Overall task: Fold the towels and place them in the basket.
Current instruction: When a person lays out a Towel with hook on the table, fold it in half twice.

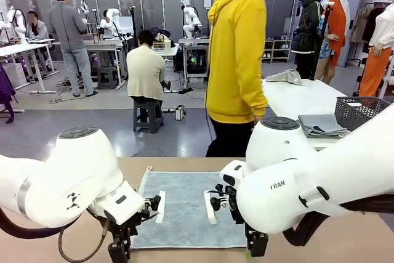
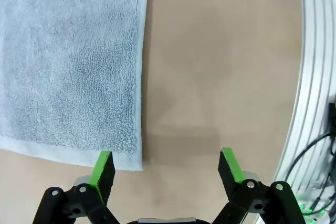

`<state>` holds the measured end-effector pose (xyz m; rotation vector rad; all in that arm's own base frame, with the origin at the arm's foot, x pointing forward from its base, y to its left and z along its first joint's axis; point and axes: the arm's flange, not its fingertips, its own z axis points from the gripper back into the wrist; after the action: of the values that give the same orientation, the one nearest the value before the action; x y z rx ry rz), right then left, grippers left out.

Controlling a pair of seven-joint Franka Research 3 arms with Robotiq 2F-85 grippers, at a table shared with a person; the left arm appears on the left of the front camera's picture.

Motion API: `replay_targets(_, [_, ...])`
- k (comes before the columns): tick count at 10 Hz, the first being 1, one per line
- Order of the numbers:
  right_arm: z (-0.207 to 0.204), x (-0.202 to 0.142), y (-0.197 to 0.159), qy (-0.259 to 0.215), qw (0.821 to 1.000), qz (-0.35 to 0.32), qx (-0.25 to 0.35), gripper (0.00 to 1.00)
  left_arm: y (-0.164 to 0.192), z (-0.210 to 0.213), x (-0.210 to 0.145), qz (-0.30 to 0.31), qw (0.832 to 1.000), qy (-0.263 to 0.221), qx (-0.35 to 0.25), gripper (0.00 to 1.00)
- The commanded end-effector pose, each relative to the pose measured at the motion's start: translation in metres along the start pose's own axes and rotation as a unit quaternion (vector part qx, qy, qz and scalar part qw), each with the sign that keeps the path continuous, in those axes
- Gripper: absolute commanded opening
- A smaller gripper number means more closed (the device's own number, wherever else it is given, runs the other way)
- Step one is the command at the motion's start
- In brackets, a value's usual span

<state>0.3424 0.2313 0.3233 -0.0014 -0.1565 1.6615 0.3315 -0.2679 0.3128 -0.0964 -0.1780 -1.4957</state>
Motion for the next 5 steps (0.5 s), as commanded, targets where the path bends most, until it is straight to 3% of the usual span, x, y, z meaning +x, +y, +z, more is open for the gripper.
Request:
replay_targets(1, [0.0075, 0.0053, 0.0017, -0.004, 1.000, 0.009, -0.008, 1.00, -0.0047, -0.0013, 0.0041, -0.007, 1.000, 0.000, -0.003, 1.00])
replay_targets(5, [0.0025, 0.0022, -0.0028, -0.005, 1.000, 0.000, 0.002, 1.00, 0.0031, -0.0008, 0.0046, -0.024, 1.000, 0.000, 0.003, 1.00])
